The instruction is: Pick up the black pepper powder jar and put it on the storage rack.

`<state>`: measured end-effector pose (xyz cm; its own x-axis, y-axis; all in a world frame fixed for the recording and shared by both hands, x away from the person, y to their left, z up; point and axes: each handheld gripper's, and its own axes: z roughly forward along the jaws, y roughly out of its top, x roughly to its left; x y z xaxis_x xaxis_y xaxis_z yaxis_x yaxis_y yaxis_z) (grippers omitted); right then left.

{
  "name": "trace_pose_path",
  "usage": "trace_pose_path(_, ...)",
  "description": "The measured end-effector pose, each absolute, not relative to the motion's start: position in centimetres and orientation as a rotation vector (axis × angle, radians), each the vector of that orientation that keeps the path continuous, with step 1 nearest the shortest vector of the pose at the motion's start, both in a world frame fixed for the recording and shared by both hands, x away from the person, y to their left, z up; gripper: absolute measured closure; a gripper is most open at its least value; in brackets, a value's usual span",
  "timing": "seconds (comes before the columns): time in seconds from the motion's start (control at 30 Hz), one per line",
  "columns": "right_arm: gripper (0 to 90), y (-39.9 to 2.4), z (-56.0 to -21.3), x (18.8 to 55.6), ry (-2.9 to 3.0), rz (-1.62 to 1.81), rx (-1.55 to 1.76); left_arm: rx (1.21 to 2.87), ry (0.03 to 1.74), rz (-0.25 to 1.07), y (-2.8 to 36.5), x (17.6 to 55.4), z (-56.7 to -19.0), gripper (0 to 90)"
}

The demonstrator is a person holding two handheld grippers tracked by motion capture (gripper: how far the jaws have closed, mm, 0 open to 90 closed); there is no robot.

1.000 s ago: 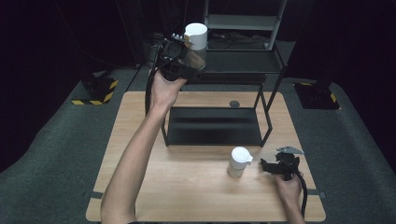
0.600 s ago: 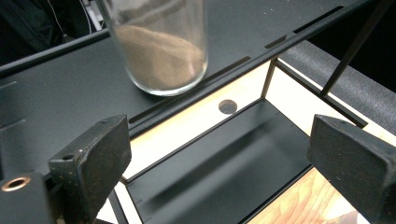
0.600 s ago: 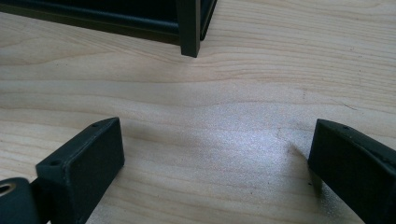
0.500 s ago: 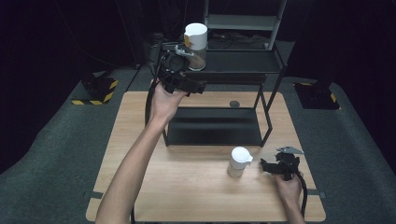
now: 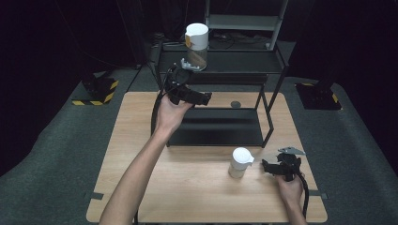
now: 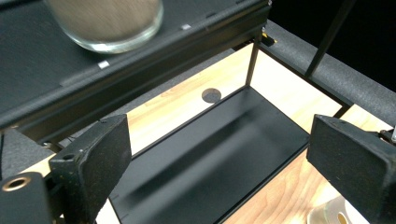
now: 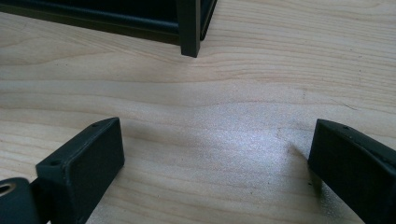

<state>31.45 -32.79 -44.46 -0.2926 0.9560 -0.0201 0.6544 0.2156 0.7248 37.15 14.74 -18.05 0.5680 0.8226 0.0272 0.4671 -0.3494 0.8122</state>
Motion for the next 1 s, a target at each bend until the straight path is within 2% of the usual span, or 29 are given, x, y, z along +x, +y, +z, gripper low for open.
trace_pose_path(1.0,2.8,-32.8,-44.5,31.5,2.026,0.852,1.485,2.034,1.038,0.559,14.5,36.3,-22.4,6.8)
